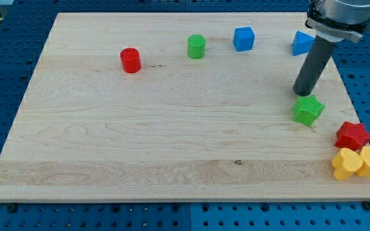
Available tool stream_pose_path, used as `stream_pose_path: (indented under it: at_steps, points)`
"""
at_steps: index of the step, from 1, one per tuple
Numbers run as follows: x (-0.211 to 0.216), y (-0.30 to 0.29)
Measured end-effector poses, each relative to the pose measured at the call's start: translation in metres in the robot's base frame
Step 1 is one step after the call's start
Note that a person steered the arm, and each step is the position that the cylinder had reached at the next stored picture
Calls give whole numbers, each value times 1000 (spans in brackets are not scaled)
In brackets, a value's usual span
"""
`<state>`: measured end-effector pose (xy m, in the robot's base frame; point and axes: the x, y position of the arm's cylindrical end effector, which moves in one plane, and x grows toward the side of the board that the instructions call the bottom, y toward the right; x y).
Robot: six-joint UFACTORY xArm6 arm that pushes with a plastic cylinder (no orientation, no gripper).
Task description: Push green star to the group of blocks
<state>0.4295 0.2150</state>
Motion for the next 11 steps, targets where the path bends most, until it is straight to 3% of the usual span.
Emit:
stream_pose_path:
  at_steps: [6, 9, 11]
  points:
    - [79, -14]
    - [66, -65]
    - [112, -62]
